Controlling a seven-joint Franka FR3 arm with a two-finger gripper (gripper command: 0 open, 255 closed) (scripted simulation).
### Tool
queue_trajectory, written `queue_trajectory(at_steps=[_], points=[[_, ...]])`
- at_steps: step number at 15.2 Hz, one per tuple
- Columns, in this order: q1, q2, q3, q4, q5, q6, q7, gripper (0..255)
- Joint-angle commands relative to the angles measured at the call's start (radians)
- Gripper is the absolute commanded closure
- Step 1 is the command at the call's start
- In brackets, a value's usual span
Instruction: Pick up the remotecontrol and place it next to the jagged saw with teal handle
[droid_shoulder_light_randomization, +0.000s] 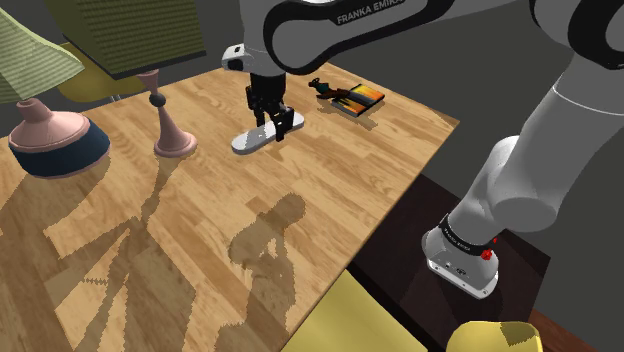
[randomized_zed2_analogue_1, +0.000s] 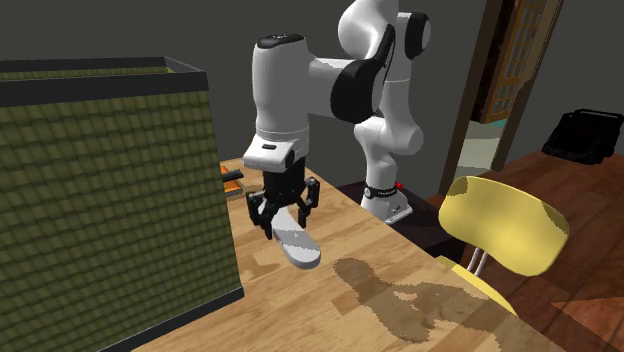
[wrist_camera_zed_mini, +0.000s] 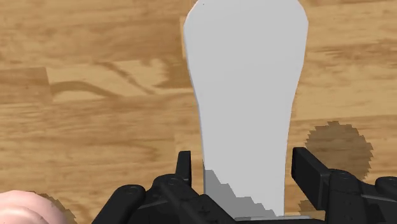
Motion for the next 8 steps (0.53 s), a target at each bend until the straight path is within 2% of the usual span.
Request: queue_trajectory(at_steps=[1,8], points=[[-0.022,-0.047,-0.018,-0.058,0.012,0.013,-0.046,255],[-0.095,-0.188,-0.100,-0.222,0.034,0.040,-0.210,255]])
